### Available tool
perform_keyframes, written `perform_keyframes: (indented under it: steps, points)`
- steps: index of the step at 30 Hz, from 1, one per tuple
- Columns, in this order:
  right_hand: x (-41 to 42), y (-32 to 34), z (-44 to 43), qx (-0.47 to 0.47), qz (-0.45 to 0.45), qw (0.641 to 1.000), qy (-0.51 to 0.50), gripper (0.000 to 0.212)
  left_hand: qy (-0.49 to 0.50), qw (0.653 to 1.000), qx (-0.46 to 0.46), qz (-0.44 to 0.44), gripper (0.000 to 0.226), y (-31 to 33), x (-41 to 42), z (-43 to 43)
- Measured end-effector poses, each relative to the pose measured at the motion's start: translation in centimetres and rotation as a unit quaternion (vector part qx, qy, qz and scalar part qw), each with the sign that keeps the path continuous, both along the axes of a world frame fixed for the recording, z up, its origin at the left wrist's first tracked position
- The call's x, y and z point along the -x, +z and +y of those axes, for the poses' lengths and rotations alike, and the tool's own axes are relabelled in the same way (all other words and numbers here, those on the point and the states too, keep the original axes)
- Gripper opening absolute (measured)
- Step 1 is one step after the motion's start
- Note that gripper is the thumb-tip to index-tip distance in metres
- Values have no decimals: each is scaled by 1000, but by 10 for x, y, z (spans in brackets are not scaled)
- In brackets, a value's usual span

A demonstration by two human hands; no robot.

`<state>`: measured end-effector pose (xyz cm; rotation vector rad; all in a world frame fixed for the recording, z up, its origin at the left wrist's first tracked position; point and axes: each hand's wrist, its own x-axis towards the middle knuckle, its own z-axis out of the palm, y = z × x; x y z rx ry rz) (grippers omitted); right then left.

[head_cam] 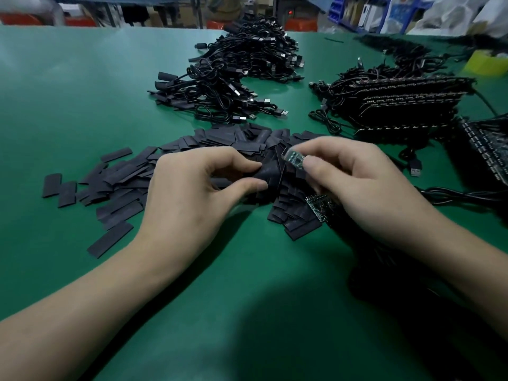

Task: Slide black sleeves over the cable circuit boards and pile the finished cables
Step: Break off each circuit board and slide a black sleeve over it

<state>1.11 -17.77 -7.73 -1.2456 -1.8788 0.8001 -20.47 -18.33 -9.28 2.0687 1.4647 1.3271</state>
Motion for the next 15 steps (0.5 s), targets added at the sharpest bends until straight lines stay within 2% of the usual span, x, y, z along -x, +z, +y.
perform_keyframes:
  steps: [2,5,9,15]
  points:
    - [0,-3,0,-12,6,1000,6,12,1,1000,3,1,18,0,0,1]
    - [-1,-6,1,-38,29,999,1,3,2,1000,6,0,16,0,1,3]
    - [-2,-7,0,-46,42,998,-2,10,-3,1000,15,-12,15,0,2,4]
    - [-3,-8,1,-24,53,998,11,8,-11,1000,16,-7,15,-1,1,3]
